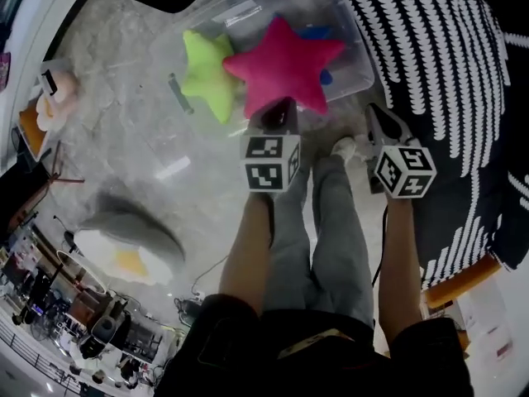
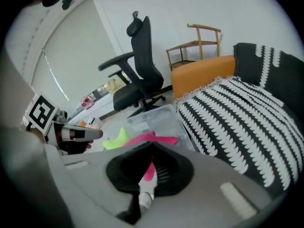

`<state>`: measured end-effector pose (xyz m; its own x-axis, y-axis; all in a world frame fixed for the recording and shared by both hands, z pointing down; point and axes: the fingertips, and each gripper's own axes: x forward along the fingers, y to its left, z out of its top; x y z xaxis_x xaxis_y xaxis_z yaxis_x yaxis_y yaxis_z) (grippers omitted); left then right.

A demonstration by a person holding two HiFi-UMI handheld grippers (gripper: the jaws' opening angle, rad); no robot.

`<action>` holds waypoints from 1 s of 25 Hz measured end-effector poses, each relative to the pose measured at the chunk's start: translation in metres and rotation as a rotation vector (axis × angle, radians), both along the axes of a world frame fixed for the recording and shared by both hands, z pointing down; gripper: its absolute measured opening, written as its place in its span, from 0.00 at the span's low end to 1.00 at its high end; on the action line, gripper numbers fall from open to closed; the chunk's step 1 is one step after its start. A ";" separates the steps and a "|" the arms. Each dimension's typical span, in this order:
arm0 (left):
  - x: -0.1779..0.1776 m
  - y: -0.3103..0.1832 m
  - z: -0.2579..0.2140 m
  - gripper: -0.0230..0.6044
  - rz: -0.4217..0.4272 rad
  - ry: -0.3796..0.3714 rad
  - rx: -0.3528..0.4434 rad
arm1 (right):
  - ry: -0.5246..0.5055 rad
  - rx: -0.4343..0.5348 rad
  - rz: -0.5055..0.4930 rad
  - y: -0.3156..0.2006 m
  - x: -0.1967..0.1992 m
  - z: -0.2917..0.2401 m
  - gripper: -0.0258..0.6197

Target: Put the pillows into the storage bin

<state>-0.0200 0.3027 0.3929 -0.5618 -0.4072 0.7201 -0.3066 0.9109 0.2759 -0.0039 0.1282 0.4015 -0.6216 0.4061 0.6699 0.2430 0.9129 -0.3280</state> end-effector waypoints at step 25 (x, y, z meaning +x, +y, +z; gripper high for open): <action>0.045 -0.394 -0.358 0.05 0.549 -0.525 0.168 | -0.461 0.043 0.819 -0.387 0.135 -0.311 0.04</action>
<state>0.0247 -0.0912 0.0346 -0.4981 -0.8061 0.3196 -0.8306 0.5493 0.0910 0.1314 -0.2591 0.0906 -0.9104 -0.2940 0.2911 -0.3825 0.8661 -0.3218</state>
